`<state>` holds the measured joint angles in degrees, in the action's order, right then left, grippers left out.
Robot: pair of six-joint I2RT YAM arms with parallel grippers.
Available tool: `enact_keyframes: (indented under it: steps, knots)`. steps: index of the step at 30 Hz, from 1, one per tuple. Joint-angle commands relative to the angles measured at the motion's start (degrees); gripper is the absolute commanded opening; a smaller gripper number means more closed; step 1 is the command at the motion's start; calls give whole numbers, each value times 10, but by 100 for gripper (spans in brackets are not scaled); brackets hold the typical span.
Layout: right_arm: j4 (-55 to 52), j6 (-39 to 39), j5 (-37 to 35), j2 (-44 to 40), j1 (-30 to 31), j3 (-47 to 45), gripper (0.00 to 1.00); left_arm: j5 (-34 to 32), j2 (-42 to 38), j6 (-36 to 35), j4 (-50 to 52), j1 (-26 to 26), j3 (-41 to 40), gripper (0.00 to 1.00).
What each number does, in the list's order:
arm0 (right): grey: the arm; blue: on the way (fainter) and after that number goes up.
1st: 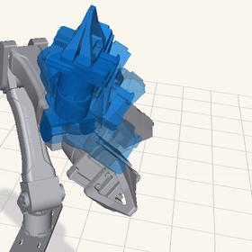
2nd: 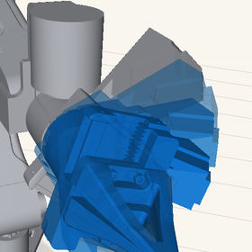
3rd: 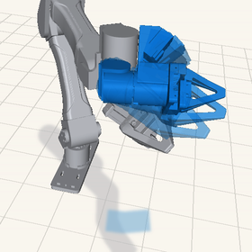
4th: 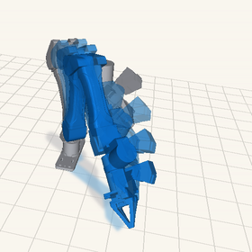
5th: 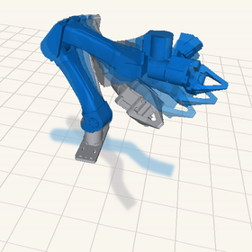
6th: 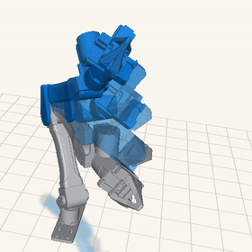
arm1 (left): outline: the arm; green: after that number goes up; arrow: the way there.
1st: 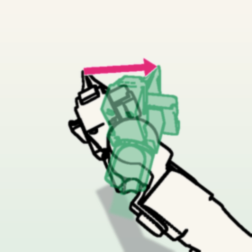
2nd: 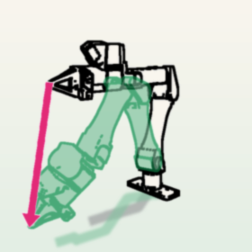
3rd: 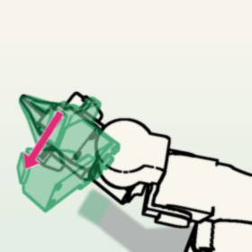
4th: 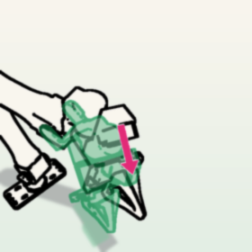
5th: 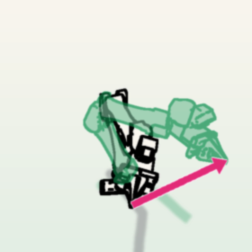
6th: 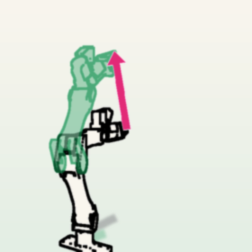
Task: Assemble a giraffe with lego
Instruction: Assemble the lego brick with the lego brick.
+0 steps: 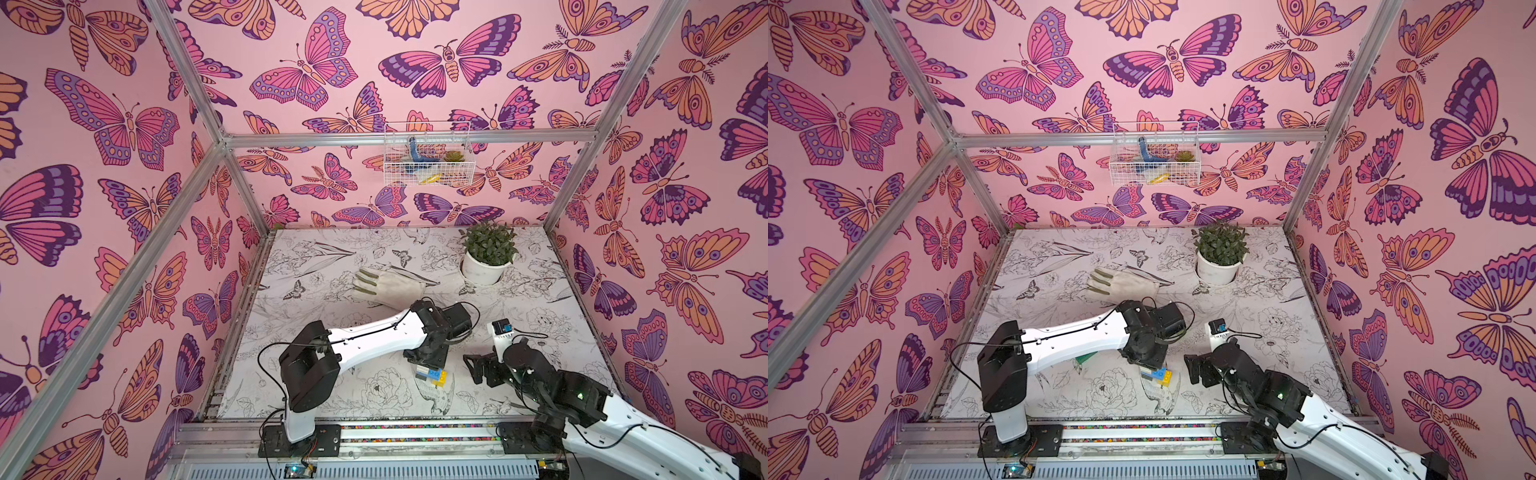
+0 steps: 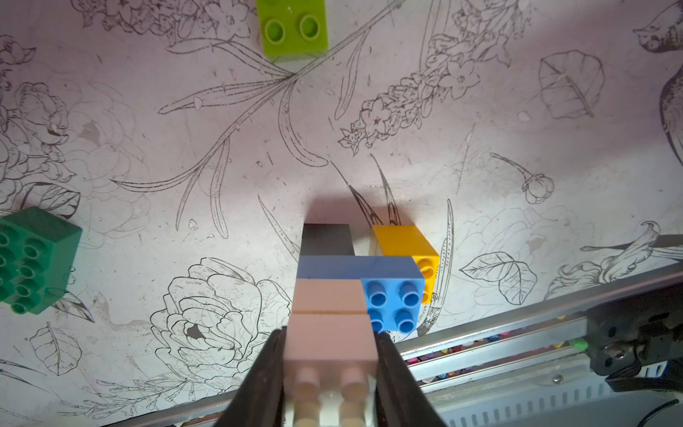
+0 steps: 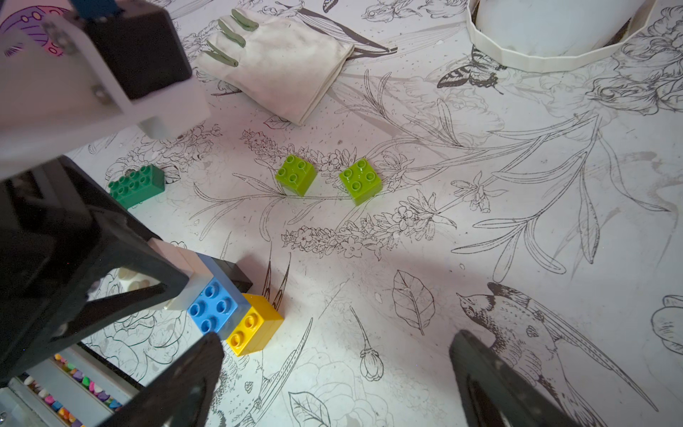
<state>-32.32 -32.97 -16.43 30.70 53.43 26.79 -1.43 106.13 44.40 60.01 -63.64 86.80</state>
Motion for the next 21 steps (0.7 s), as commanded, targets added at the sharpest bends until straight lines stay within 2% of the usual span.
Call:
enact_keyframes:
  steps: [1,21]
  knots:
    - [-1,1,-3,-5,-1,0,99,5,17,3,9,6,-6,0]
    - [-42,-19,-35,-68,-1,-1,99,64,93,-62,-2,14,-37,0]
